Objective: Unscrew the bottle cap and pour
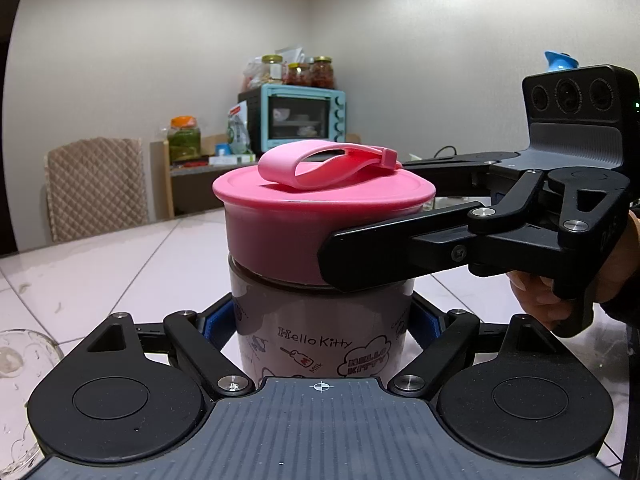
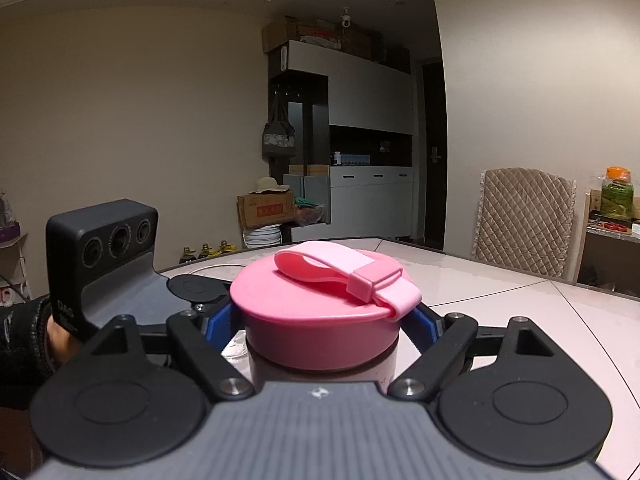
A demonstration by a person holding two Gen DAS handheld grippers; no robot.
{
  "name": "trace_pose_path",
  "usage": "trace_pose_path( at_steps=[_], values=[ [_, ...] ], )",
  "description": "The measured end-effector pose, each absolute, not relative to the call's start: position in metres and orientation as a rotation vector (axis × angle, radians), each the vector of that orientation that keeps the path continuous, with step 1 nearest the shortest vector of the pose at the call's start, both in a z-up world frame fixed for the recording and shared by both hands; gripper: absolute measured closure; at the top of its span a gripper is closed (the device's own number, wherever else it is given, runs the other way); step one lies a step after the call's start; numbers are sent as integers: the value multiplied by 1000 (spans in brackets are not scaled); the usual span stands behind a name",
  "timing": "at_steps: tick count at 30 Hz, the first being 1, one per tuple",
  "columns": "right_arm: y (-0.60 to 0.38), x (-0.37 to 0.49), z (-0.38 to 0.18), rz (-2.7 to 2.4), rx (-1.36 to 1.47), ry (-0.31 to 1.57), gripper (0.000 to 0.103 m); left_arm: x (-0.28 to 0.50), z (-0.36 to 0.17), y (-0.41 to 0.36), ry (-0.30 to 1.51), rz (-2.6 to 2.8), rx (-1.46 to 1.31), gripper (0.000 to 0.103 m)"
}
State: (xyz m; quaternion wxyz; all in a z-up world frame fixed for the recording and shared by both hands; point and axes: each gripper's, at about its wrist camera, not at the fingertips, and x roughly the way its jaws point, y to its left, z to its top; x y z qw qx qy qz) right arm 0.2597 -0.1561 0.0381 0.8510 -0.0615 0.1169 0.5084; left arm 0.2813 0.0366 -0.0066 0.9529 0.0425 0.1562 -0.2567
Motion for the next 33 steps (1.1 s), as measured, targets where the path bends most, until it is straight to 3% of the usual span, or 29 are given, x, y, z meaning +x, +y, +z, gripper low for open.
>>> trace_pose_path(
  at_steps=[5,15,33],
  values=[
    [-155,255,42,1041,-141,233,17,282,-7,36,317,-522,86,14],
    [-152,232,48,883,-119,244,3,281,-8,37,317,-522,88,14],
    [-118,210,31,649,-94,223,2,282,-8,39,317,-522,88,13]
  ],
)
